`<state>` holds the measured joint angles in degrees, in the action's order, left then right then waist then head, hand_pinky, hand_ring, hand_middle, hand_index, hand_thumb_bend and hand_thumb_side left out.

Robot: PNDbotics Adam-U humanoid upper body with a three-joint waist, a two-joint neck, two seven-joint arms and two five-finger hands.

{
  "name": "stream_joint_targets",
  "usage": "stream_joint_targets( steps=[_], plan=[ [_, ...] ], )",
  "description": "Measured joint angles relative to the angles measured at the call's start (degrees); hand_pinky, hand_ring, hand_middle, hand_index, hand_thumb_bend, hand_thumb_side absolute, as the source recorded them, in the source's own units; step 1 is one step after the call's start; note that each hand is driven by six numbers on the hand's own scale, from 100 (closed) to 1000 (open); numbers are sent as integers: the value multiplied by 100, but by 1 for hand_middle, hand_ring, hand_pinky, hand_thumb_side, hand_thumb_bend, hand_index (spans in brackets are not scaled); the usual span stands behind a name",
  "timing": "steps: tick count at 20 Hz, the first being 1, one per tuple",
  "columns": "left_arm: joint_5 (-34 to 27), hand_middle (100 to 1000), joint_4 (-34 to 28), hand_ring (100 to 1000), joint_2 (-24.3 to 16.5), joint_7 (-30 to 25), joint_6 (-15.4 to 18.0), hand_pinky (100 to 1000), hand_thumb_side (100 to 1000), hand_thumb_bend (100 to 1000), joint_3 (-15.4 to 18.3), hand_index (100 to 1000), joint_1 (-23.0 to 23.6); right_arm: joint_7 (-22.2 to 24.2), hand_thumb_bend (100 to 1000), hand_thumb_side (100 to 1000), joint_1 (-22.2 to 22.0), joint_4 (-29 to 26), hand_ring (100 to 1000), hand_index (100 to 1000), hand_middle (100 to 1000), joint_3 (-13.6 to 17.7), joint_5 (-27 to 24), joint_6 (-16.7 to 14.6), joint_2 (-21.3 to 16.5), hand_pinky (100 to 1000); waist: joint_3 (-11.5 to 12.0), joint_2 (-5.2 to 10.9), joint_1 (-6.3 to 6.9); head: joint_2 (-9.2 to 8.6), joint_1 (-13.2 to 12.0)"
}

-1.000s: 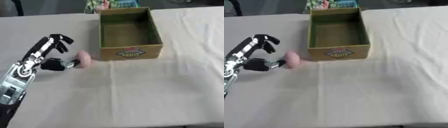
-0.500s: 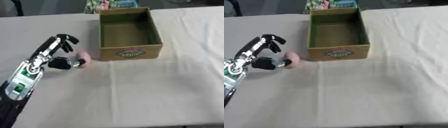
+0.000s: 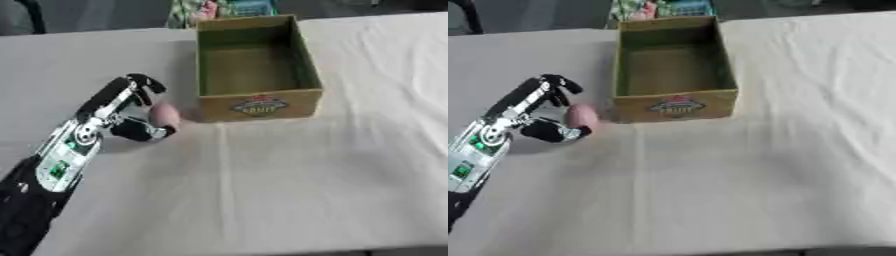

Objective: Pick up objects on the table and place them in the box.

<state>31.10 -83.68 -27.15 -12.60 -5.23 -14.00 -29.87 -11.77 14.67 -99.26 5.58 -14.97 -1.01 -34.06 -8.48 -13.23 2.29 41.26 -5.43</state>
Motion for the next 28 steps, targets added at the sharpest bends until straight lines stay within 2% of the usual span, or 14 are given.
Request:
stream_joint_targets(
  steps=[5, 9, 12, 21, 27, 28],
  plan=[
    [461, 680, 82, 622, -5, -285, 137, 655, 100, 544, -70, 761, -40, 13, 100, 272, 1, 1, 713, 816, 702, -6, -1, 3, 0, 640, -3, 13, 5, 1, 0],
    [712, 639, 109, 597, -8, -449, 213, 639, 100, 407, -68, 723, -43, 15, 100, 272, 19, 1, 712, 815, 702, -28, -5, 2, 0, 640, 1, 17, 7, 1, 1],
    [777, 595, 112, 562, -9, -506, 222, 618, 100, 342, -61, 678, -41, 15, 100, 273, 20, 1, 712, 815, 702, -28, -7, 2, 0, 640, 2, 17, 7, 1, 3],
    [769, 387, -63, 388, -24, -330, 85, 526, 100, 270, 95, 456, -35, 15, 100, 272, 20, 2, 712, 814, 701, -28, -10, 2, 0, 640, 2, 18, 6, 1, 27],
    [742, 382, -439, 389, -129, -155, -27, 527, 100, 261, 222, 453, -252, 14, 100, 273, 18, 4, 712, 814, 700, -28, -10, 2, 0, 640, 0, 47, 7, 1, 49],
    [747, 384, -486, 393, -144, -144, -38, 531, 333, 100, 225, 456, -345, 14, 100, 272, 16, 4, 712, 814, 700, -28, -11, 2, 0, 640, -4, 57, 7, 1, 50]
  ],
)
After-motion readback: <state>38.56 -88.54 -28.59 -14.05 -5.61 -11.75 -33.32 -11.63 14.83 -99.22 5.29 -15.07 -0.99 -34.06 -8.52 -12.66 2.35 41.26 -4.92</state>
